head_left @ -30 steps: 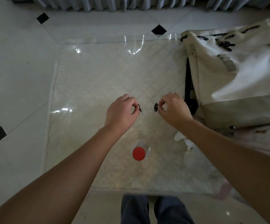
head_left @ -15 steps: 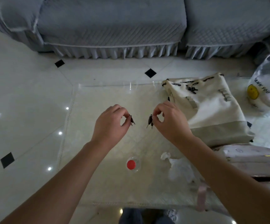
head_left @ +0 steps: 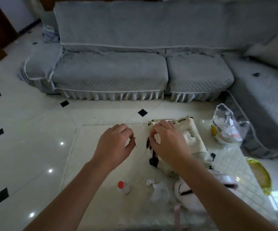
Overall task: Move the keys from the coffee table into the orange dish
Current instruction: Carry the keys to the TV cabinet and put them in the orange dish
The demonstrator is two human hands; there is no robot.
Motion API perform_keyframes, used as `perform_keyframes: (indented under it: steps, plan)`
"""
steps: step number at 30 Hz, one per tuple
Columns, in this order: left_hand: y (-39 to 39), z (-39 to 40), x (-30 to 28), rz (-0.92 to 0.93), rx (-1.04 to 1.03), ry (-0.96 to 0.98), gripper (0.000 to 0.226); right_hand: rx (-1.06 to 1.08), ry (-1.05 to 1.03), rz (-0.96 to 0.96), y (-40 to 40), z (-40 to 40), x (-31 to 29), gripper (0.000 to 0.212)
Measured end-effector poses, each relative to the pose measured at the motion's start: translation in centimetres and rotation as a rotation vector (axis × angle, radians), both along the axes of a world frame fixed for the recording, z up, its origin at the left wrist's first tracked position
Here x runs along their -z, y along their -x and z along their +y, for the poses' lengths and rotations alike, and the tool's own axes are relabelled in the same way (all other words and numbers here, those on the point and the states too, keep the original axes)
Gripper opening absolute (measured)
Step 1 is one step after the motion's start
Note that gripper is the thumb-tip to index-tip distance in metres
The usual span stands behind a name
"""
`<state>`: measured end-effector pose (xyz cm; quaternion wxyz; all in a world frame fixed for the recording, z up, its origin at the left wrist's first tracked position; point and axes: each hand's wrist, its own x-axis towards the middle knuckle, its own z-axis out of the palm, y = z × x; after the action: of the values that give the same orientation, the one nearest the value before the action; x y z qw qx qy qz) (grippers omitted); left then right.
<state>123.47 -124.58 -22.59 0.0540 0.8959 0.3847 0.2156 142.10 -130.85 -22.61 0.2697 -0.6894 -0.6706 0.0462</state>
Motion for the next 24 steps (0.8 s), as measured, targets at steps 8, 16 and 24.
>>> perform_keyframes:
  steps: [8, 16, 24]
  plan:
    - [-3.0, -2.4, -8.6, -0.035, 0.180, -0.165, 0.005, 0.115, -0.153, -0.108, -3.2, -4.6, -9.3, 0.005]
    - [-6.7, -0.7, -12.5, -0.161, 0.311, -0.101, 0.009, 0.304, -0.229, -0.107, -4.4, -7.4, -13.0, 0.006]
    - [-7.6, 1.1, -12.3, -0.227, 0.522, 0.083, 0.009, 0.607, -0.234, -0.032, -2.4, -9.0, -12.5, 0.007]
